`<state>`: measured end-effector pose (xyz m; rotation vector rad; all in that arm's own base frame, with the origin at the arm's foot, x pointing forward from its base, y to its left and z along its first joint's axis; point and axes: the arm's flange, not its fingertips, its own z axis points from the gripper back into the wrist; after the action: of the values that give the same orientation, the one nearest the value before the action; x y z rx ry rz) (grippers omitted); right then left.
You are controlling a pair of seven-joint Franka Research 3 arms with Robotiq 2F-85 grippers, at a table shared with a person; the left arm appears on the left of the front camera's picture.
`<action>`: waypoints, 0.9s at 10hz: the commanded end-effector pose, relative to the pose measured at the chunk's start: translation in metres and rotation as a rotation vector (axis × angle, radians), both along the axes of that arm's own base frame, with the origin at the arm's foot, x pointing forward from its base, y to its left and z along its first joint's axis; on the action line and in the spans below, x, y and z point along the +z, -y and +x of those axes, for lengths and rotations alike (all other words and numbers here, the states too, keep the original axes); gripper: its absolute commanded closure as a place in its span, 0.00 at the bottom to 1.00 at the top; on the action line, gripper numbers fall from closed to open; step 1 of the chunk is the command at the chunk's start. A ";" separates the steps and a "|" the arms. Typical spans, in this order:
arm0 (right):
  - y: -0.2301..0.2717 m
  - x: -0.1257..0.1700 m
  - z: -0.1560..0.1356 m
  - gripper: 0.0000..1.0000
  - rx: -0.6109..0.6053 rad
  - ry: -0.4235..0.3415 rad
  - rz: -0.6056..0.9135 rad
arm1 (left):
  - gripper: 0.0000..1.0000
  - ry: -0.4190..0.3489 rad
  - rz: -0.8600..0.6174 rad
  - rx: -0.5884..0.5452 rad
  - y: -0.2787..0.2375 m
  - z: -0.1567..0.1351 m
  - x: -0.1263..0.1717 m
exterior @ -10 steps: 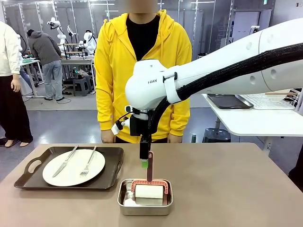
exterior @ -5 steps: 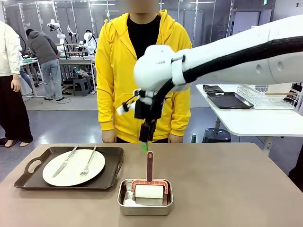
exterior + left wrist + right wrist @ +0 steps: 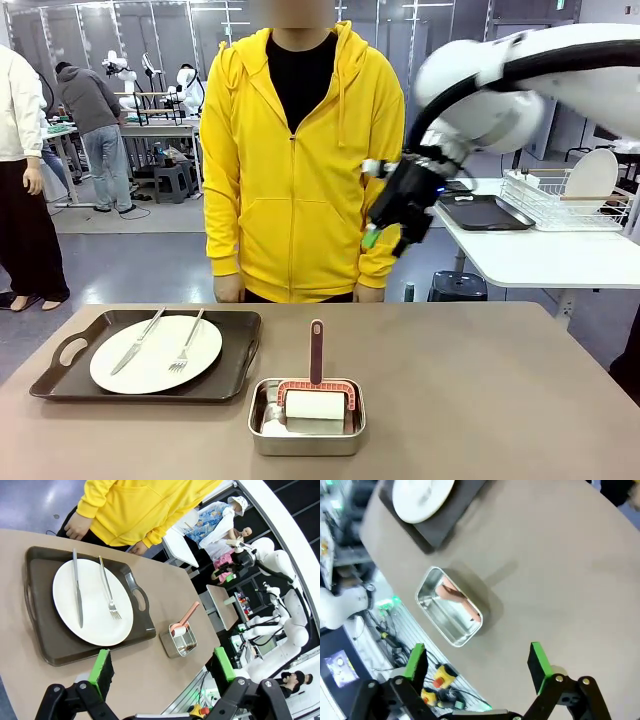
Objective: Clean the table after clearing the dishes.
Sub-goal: When the right (or left) Handle tray is removed, use the right hand (or left hand) to clean the right (or left) side of the table with the Lint Roller.
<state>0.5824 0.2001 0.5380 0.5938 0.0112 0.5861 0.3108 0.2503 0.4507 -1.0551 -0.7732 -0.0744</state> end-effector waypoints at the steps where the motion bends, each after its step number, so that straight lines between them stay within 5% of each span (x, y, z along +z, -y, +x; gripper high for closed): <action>1: 0.060 0.003 -0.026 0.00 -0.185 -0.049 0.165 | 0.00 0.015 -0.010 -0.002 -0.001 -0.002 0.002; 5: 0.213 0.008 -0.049 0.00 -0.477 -0.117 0.454 | 0.00 0.015 -0.010 -0.002 -0.001 -0.002 0.002; 9: 0.356 -0.043 -0.115 0.00 -0.776 -0.112 0.572 | 0.00 0.015 -0.010 -0.002 -0.001 -0.002 0.002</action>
<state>0.4924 -0.1584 0.5113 1.0632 -0.2361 -0.2031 0.3108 0.2501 0.4508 -1.0546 -0.7728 -0.0747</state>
